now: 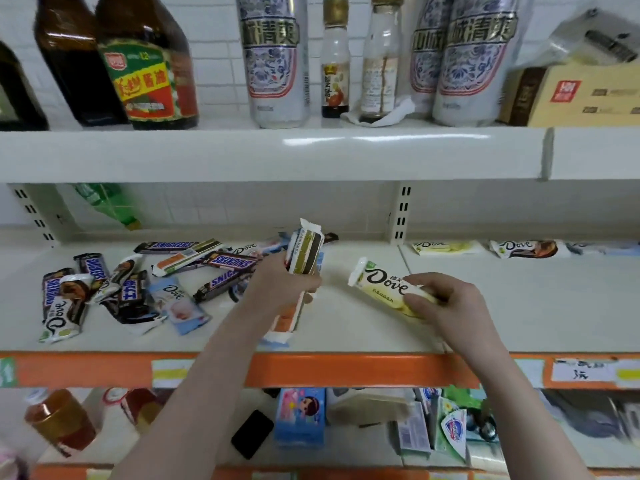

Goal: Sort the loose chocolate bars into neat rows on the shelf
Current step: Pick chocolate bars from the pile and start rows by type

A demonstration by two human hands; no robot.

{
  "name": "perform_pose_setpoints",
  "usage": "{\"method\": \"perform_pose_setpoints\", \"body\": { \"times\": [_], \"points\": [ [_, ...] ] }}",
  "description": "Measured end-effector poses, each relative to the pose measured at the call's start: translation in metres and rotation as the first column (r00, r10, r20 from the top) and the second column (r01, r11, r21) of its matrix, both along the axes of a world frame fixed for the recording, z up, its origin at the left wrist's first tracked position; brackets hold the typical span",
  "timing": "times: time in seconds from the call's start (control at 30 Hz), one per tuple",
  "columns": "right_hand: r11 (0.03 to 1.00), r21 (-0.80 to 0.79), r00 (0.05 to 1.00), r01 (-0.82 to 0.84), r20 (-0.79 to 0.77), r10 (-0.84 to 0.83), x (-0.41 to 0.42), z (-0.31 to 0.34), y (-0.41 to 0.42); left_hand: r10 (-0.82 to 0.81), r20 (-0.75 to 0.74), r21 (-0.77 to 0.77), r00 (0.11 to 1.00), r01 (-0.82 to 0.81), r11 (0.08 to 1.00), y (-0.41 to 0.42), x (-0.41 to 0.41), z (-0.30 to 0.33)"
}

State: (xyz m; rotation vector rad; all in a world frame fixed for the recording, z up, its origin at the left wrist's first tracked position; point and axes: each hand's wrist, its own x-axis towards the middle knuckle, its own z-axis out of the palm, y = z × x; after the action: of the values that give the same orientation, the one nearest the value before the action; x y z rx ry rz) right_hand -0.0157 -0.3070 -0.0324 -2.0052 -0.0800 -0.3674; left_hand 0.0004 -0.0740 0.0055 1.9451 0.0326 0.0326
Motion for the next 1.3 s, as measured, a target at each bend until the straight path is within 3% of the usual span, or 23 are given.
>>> {"method": "perform_pose_setpoints", "body": {
  "times": [0.37,0.5,0.7,0.8,0.93,1.0,1.07,1.17,1.3],
  "points": [
    [0.976,-0.051,0.976,-0.211,-0.063,0.207,0.058,0.010,-0.179,0.058,-0.138,-0.134,0.989,-0.077,0.988,-0.181,0.053,-0.023],
    [0.944,-0.068,0.944,-0.322,-0.102,0.315,0.077,0.014,-0.205,0.020,-0.128,-0.201,0.992,-0.046,0.979,-0.214,0.057,-0.022],
    [0.910,-0.097,0.914,-0.402,-0.108,0.392,0.103,0.006,-0.214,0.067,-0.127,-0.160,0.990,-0.087,0.983,-0.230,0.061,-0.028],
    [0.889,-0.228,0.917,-0.398,-0.082,0.389,0.113,-0.004,-0.212,0.131,-0.169,-0.226,0.977,-0.168,0.959,-0.230,0.064,-0.036],
    [0.761,-0.464,0.874,-0.452,-0.058,0.483,0.119,-0.016,-0.209,0.176,-0.246,-0.332,0.953,-0.253,0.909,-0.227,0.066,-0.045],
    [0.697,-0.592,0.872,-0.405,-0.022,0.489,0.120,-0.022,-0.207,0.184,-0.268,-0.386,0.946,-0.280,0.879,-0.225,0.068,-0.048],
    [0.669,-0.693,0.874,-0.270,0.114,0.472,0.123,-0.025,-0.206,0.192,-0.275,-0.436,0.942,-0.300,0.848,-0.225,0.069,-0.050],
    [0.649,-0.750,0.832,-0.126,0.276,0.481,0.131,-0.022,-0.204,0.218,-0.271,-0.505,0.937,-0.332,0.797,-0.225,0.072,-0.055],
    [0.629,-0.772,0.852,-0.089,0.268,0.449,0.150,-0.016,-0.201,0.249,-0.272,-0.623,0.930,-0.367,0.691,-0.220,0.072,-0.060]
  ]
}}
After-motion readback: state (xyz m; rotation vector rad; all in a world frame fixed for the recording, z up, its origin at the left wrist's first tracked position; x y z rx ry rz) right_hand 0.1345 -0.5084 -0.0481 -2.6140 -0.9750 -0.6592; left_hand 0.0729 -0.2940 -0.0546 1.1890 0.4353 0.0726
